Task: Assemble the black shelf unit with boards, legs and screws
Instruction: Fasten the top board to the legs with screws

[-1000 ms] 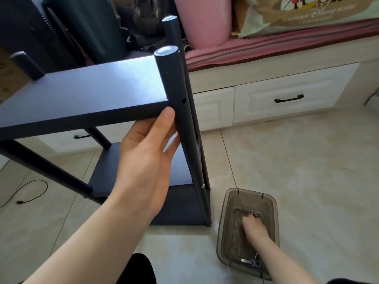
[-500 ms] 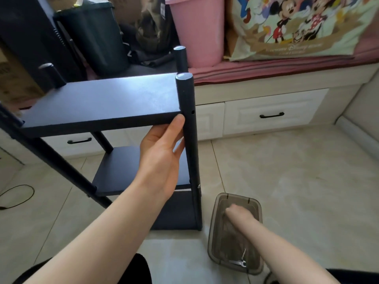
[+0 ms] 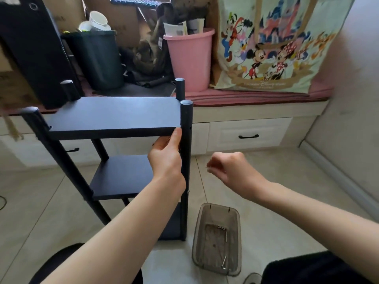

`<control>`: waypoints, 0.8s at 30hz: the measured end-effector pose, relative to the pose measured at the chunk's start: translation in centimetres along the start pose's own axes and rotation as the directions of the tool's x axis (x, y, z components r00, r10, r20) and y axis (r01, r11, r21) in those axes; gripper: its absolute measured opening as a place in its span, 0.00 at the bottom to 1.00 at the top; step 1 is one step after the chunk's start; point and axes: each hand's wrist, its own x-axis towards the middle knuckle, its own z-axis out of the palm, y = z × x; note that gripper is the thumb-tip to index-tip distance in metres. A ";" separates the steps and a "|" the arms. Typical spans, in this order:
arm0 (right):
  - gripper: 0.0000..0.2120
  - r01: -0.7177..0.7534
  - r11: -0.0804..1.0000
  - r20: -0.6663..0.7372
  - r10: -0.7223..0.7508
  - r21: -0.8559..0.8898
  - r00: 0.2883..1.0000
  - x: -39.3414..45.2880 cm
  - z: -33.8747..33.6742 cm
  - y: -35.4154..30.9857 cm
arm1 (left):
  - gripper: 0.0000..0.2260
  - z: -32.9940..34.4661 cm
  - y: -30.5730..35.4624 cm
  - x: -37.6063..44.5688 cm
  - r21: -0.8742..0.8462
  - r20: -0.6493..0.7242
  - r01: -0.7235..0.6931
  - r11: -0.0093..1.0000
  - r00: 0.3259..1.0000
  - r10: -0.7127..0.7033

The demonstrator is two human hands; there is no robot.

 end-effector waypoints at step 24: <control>0.03 0.114 0.719 -0.344 0.183 0.686 0.921 1.8 -1.5 -3.3 | 0.12 -1.3 -0.4 1.3 -0.008 0.181 -0.011 1.000 0.983 0.013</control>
